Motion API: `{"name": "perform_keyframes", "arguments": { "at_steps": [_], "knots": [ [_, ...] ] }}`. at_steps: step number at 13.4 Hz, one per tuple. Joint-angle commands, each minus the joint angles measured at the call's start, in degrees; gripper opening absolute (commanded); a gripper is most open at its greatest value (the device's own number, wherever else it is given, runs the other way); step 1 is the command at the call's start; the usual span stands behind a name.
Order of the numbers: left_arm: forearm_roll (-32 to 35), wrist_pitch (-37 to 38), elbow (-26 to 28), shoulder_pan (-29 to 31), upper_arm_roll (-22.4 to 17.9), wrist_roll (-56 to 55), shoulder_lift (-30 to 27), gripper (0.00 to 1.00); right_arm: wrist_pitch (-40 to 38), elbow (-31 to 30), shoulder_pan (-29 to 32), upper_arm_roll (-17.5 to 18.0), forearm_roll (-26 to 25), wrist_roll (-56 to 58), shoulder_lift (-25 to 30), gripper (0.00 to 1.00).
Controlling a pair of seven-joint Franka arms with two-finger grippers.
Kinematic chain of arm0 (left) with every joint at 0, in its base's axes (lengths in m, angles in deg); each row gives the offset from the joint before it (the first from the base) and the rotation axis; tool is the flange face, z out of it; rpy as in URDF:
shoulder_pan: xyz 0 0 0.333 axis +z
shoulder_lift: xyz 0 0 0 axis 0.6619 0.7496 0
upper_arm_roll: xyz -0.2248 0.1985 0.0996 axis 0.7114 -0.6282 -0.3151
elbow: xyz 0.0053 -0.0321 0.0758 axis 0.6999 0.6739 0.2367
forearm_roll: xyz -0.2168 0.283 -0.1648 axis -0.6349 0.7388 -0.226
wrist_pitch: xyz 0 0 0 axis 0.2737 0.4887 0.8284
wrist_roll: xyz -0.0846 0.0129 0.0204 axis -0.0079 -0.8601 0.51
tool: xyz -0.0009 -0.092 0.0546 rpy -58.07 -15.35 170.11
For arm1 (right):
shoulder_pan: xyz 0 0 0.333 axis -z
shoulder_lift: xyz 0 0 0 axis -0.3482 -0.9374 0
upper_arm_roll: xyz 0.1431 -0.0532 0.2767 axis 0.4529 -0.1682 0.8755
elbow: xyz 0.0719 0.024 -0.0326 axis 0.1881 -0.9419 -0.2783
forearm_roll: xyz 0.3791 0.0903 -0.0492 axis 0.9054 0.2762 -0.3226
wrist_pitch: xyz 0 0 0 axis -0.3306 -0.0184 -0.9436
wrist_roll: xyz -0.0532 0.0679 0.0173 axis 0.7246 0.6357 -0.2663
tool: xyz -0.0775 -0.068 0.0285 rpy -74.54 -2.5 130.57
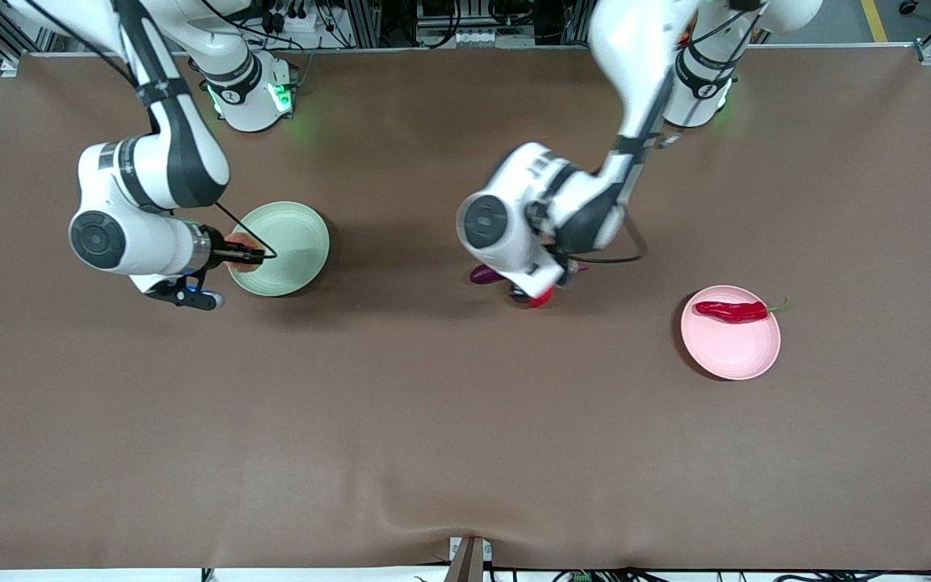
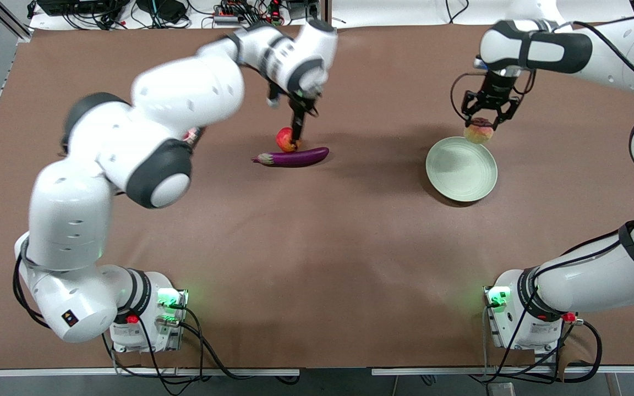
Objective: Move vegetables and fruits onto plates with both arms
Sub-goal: 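Carry the peach to the green plate while the left gripper reaches the eggplant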
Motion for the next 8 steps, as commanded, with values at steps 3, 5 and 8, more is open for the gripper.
{"name": "perform_keyframes", "arguments": {
  "at_steps": [3, 5, 8],
  "knots": [
    [-0.97, -8.93, -3.08, -3.03, -0.72, -7.67, 5.08, 1.00, 10.85, -8.26, 6.62, 1.46, -0.52, 9.42, 0.66, 0.00],
    [-0.97, -10.10, -3.35, -3.38, -0.72, -8.12, 5.09, 1.00, 10.94, -8.70, 6.88, 1.46, -0.43, 9.33, -0.04, 0.30],
    [-0.89, -10.10, -3.08, -3.38, -0.63, -7.69, 5.70, 1.00, 10.85, -9.05, 6.88, 1.54, 0.44, 9.15, -0.75, 0.37]
  ]
}}
